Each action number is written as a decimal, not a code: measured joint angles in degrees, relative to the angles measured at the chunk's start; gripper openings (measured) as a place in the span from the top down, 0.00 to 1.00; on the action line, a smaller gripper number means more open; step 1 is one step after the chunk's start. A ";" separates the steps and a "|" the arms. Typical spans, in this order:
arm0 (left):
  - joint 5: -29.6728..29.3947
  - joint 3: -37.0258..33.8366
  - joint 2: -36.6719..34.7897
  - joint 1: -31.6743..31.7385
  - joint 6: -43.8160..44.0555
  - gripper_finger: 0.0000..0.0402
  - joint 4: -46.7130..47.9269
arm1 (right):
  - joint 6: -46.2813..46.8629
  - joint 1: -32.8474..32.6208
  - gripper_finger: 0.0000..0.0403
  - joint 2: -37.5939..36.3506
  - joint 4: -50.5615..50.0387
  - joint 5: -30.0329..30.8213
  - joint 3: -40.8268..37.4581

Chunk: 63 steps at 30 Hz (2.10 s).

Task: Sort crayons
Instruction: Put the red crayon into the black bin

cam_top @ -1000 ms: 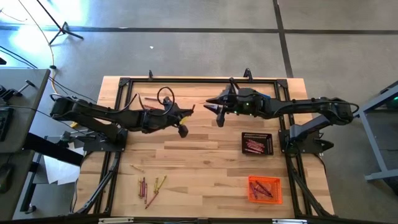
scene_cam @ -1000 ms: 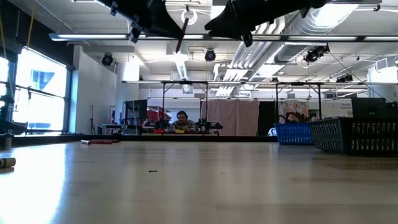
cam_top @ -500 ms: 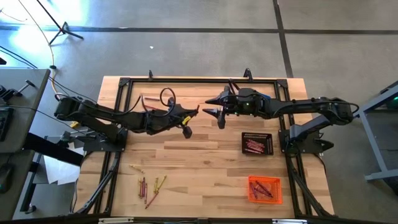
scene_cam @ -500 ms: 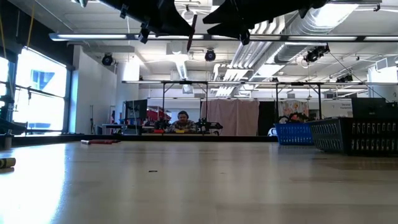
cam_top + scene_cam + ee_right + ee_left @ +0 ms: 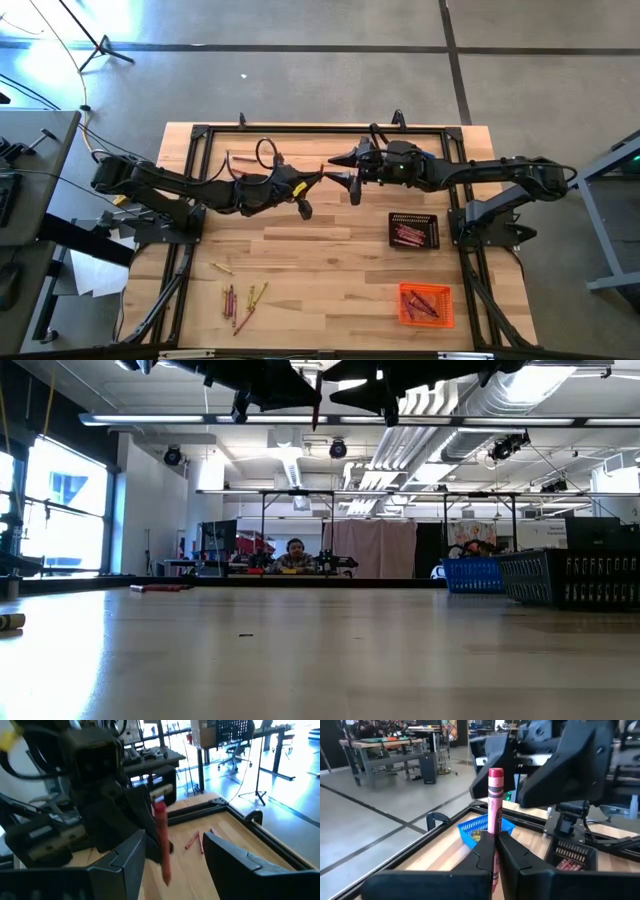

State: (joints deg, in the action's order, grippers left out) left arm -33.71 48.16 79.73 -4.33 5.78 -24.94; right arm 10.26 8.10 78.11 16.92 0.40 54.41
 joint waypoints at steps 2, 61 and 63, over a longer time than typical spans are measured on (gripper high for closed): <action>0.11 -0.02 0.88 0.31 -0.07 1.00 -1.53 | 0.07 0.00 0.54 0.28 1.29 0.00 0.00; 2.90 1.68 1.35 0.96 -1.64 0.74 11.88 | 36.37 -14.47 0.93 -19.99 -63.47 0.79 -21.59; 3.01 1.68 1.35 0.93 -1.01 0.74 11.86 | 36.22 -14.47 0.89 -20.00 -63.35 0.59 -21.40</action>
State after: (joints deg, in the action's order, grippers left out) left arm -30.70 49.84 81.08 -3.40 4.77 -13.08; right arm 46.48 -6.37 58.11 -46.43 1.00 33.02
